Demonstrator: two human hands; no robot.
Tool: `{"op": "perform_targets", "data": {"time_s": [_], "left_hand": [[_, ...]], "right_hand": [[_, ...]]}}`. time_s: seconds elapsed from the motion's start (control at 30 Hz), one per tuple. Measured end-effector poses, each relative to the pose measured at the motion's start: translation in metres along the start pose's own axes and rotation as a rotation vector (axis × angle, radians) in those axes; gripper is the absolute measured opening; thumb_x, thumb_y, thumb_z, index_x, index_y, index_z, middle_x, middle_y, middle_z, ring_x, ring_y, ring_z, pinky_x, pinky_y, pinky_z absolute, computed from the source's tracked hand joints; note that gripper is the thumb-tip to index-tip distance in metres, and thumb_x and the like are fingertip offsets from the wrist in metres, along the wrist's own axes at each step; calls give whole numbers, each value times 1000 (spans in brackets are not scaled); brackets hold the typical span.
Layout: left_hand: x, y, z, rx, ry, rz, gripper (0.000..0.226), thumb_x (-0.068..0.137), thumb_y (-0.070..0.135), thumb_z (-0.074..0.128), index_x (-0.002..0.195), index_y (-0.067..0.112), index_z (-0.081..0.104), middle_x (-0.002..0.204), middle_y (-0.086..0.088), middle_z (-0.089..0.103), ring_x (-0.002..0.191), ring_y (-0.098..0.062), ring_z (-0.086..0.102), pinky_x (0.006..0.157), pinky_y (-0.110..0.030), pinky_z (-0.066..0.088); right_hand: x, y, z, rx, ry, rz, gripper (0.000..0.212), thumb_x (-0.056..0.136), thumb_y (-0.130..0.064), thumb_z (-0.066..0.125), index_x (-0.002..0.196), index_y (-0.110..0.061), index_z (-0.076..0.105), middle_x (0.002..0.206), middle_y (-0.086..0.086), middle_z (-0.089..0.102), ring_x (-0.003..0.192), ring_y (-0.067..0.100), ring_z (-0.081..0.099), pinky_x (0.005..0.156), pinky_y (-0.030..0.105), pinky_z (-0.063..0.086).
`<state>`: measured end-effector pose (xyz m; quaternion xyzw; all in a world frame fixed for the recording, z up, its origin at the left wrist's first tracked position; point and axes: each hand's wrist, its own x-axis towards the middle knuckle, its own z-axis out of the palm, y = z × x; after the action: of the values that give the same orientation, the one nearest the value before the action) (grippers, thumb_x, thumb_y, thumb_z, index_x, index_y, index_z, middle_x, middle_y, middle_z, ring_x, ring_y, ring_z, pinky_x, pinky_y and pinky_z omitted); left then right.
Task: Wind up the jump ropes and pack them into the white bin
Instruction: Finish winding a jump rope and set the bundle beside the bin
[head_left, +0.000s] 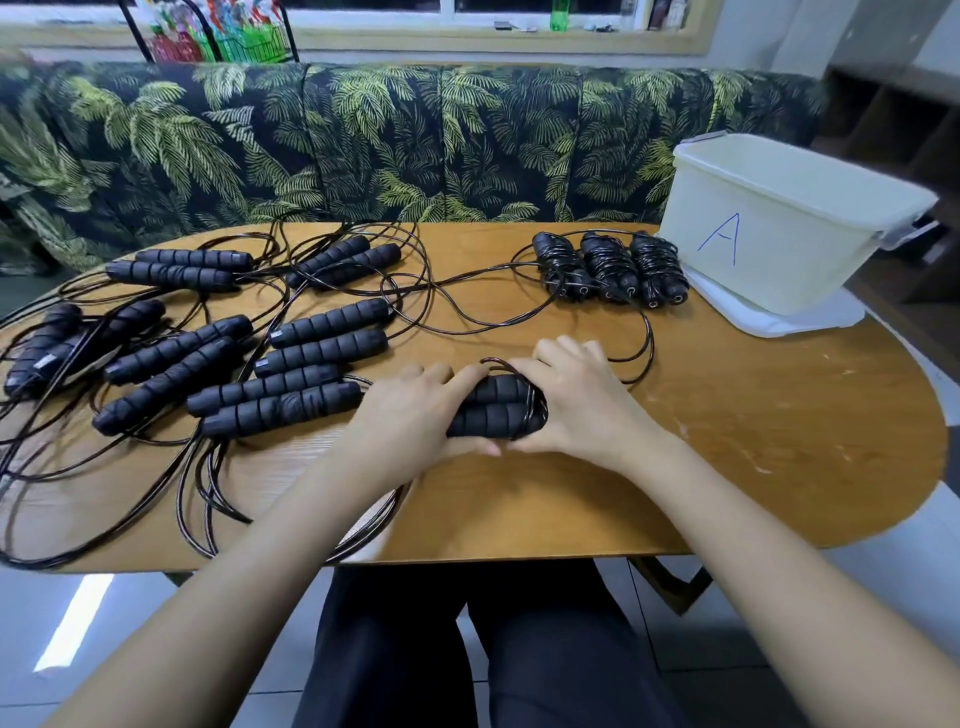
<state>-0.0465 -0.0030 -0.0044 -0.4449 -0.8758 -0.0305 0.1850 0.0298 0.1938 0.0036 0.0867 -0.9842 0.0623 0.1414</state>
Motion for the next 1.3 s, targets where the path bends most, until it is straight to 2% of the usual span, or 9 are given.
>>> {"op": "perform_targets", "data": {"time_s": [0.17, 0.3, 0.5, 0.7, 0.87, 1.07, 1.13, 1.2, 1.3], "left_hand": [[2, 11, -5, 122, -45, 16, 80, 70, 79, 47, 117, 14, 46, 80, -2, 60, 70, -24, 58, 47, -33, 41], [8, 27, -13, 200, -94, -44, 72, 76, 76, 47, 110, 13, 37, 81, 1, 47, 78, -23, 57, 51, -32, 34], [21, 33, -13, 47, -61, -323, 77, 70, 77, 51, 109, 12, 37, 92, -3, 61, 82, -27, 64, 55, -34, 40], [18, 17, -18, -529, 77, -566, 79, 65, 74, 55, 113, 13, 41, 102, -6, 64, 92, -32, 62, 73, -40, 49], [15, 17, -19, -978, 152, -530, 52, 74, 51, 74, 103, 19, 44, 95, 11, 58, 91, -11, 56, 73, -25, 38], [3, 0, -27, -1188, -99, -127, 56, 62, 50, 76, 101, 24, 46, 100, -1, 66, 90, -11, 61, 85, -38, 50], [-1, -7, -30, -1004, -159, -8, 61, 60, 66, 74, 100, 31, 44, 100, -3, 67, 90, -19, 63, 84, -43, 50], [-2, -10, -34, -642, -166, 111, 69, 57, 83, 60, 102, 33, 44, 87, 4, 66, 79, -18, 62, 73, -42, 50], [4, -9, -40, -172, -139, 226, 78, 56, 93, 43, 103, 30, 37, 75, 5, 62, 69, -22, 60, 60, -38, 48]], "right_hand": [[4, 4, -21, 240, -327, 181, 73, 89, -53, 57, 150, -22, 30, 131, -2, 53, 121, 17, 45, 104, 35, 33], [7, -4, -25, 164, -66, 273, 35, 102, -18, 43, 137, -15, 48, 110, 6, 68, 105, 26, 62, 85, 35, 46], [5, -30, -20, -188, 301, 197, 13, 90, -13, 67, 98, -6, 60, 69, 5, 68, 53, 24, 46, 57, 27, 24], [-11, -32, 6, 364, 340, 284, 9, 98, -17, 54, 97, -12, 60, 67, 0, 64, 63, 27, 60, 61, 36, 45], [-15, -10, 3, 1232, 52, 201, 27, 102, -9, 41, 86, -14, 62, 64, -6, 54, 69, 8, 54, 81, 19, 43], [2, 16, -12, 946, -319, 137, 22, 95, 5, 48, 87, -9, 63, 85, -8, 63, 77, -12, 57, 87, 13, 45], [16, 25, -19, 739, -423, 1, 28, 96, 2, 49, 80, -21, 57, 80, -24, 58, 86, -15, 54, 117, 27, 23], [34, 32, -19, 418, -473, -150, 27, 96, -8, 52, 75, -24, 53, 74, -23, 52, 85, -12, 51, 122, 37, -1], [50, 29, -22, 143, -498, -273, 15, 97, -23, 54, 86, -20, 63, 80, -18, 51, 90, -5, 47, 121, 36, -4]]}}
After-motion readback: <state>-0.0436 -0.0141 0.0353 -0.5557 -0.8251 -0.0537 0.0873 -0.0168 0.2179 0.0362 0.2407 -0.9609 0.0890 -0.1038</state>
